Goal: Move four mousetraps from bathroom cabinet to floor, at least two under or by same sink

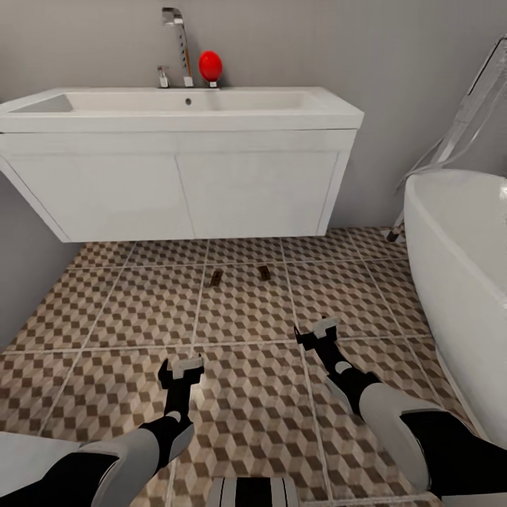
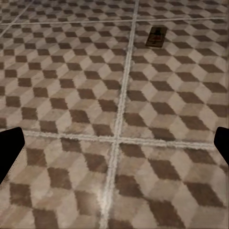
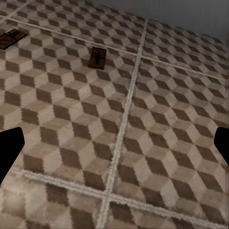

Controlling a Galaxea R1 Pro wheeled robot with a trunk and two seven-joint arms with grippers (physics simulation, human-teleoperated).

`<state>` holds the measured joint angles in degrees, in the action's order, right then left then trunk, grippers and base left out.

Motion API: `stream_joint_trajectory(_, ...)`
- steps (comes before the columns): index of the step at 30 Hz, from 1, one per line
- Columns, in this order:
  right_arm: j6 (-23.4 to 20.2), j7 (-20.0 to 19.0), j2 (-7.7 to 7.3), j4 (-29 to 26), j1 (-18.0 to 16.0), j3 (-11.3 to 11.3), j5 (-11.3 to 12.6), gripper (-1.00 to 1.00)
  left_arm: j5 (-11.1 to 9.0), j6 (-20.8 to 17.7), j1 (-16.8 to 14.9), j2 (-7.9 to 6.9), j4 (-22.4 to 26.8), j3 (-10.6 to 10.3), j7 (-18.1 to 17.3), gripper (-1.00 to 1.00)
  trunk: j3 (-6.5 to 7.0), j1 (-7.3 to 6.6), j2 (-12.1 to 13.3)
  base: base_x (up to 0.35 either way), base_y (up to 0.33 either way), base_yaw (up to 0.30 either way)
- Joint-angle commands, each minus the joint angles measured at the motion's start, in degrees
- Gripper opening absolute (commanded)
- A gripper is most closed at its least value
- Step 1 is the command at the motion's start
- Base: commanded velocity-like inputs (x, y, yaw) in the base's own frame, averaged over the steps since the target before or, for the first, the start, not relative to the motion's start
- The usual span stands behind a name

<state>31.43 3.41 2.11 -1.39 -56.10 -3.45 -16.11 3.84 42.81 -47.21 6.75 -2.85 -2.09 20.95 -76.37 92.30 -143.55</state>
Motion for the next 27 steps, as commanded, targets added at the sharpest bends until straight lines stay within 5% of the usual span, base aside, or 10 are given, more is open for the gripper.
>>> stream_joint_trajectory(1,0.12,0.36,0.0,0.07,0.12,-0.33,-0.15,1.0,0.4,0.51,-0.05,0.02,-0.48,-0.19,0.58,1.0,0.28,-0.03,0.0,0.0,0.0,0.0)
stream_joint_trajectory(27,0.12,0.37,0.05,0.07,3.78,-0.36,-0.07,1.0,0.38,2.1,3.02,-1.11,-1.44,-0.11,0.58,1.0,8.35,-1.28,1.51,0.0,0.0,0.0)
